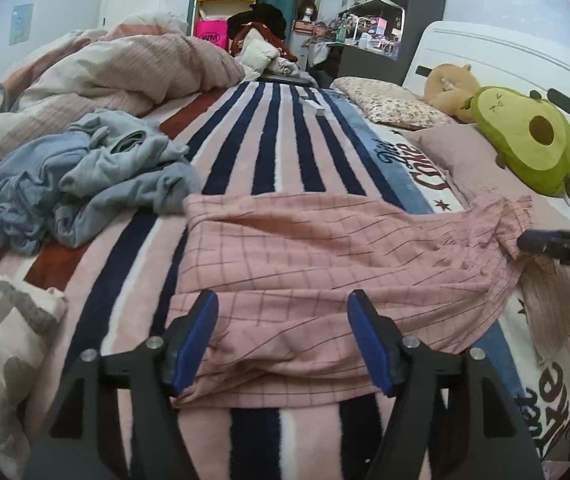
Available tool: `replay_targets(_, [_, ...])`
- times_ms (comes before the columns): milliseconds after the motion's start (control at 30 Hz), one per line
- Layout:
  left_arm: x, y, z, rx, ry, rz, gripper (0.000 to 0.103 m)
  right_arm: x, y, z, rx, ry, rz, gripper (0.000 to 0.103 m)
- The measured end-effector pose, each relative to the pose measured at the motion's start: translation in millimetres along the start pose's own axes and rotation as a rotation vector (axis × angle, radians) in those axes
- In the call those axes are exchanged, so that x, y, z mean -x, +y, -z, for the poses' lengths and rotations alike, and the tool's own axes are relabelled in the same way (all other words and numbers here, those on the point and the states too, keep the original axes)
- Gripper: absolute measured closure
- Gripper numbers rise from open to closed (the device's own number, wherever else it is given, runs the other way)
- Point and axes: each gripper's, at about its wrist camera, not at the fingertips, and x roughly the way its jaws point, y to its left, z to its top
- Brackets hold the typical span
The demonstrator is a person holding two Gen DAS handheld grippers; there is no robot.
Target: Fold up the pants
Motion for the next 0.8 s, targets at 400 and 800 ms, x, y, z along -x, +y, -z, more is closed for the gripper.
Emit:
replay_targets(400, [-1,-4,1,0.001,0.006,0.019,0.039,-14,-53,10,-0.049,0.034,0.263,0.022])
replay_targets(800, [-18,18,9,0.032,0.042,-0.033,0.039,-43,-53,3,-0.026,0.083,0.321,0.099])
